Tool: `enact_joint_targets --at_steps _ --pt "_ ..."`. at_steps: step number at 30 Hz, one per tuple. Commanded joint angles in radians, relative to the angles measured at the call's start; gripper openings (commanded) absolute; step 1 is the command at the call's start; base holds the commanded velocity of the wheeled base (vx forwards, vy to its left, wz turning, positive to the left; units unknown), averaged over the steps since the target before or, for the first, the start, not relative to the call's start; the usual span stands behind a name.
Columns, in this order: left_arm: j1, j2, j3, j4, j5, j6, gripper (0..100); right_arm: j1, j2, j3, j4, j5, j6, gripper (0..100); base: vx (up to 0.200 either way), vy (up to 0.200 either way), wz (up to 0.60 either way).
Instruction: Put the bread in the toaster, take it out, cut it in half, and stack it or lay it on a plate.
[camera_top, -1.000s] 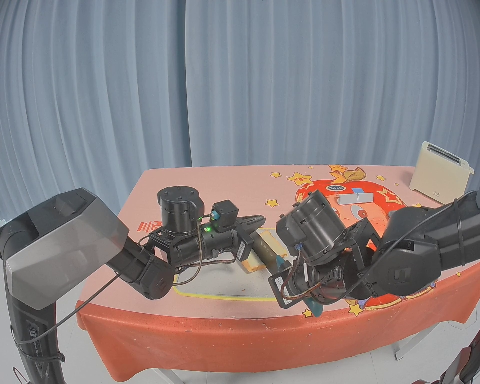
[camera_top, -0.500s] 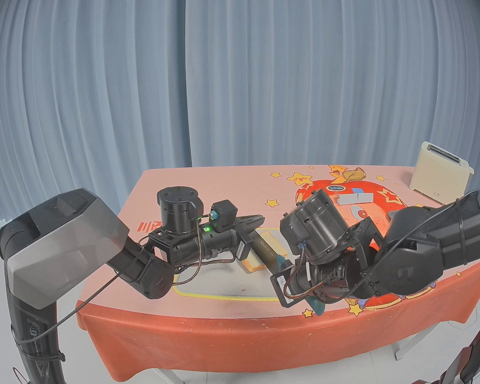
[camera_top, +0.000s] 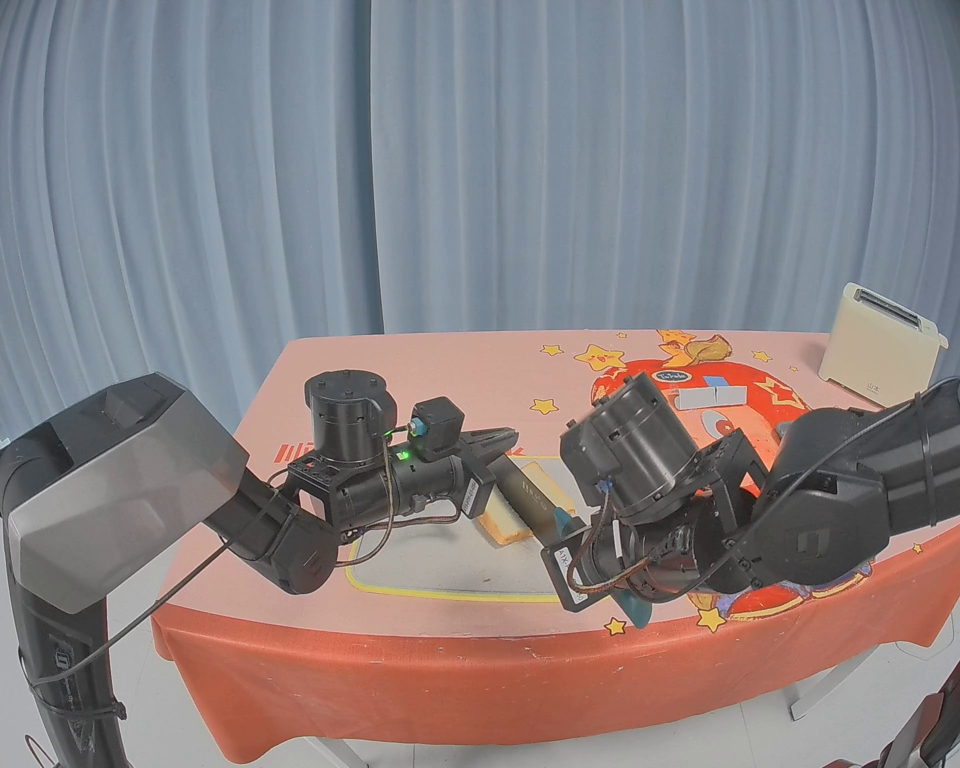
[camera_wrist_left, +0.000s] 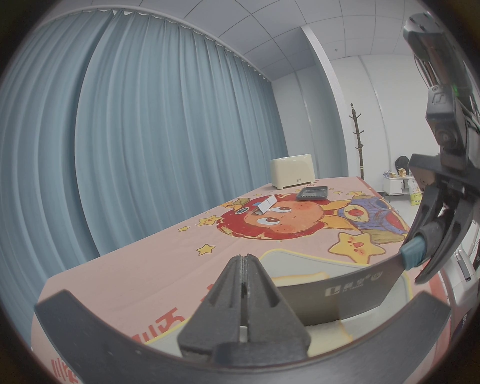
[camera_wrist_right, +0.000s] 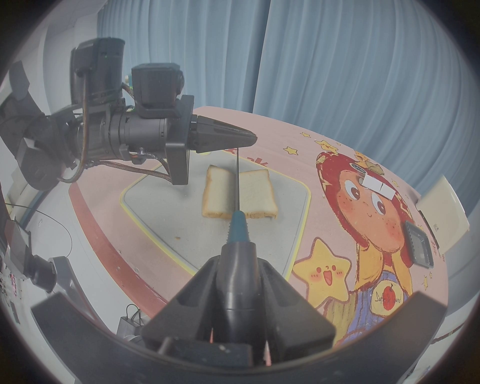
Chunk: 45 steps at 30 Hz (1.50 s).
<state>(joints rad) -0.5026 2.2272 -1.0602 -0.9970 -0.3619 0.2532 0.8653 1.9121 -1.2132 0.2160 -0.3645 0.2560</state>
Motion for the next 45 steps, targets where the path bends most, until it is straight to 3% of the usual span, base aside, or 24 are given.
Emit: enact_joint_targets --at_steps 1,19,30,38,45 --pt "0.007 0.038 0.009 -0.009 0.0 0.001 0 -0.006 -0.004 -0.031 -0.003 -0.002 0.0 0 0.0 0.0 0.0" --pt "0.004 -0.006 -0.004 0.003 -0.002 -0.003 0 -0.005 0.028 0.024 -0.003 -0.004 0.003 0 0.0 0.0 0.0" --pt "0.015 0.022 0.028 -0.003 -0.002 -0.002 0 -0.008 0.01 -0.026 -0.006 -0.005 0.003 0 0.0 0.0 0.0" --pt "0.013 0.008 0.0 0.003 -0.002 -0.005 0 -0.006 0.044 0.027 -0.004 -0.004 0.003 0 0.0 0.0 0.0" --pt "0.012 -0.021 0.006 0.034 -0.002 -0.005 0 -0.003 0.03 0.011 -0.006 -0.005 0.003 0 0.0 0.0 0.0"
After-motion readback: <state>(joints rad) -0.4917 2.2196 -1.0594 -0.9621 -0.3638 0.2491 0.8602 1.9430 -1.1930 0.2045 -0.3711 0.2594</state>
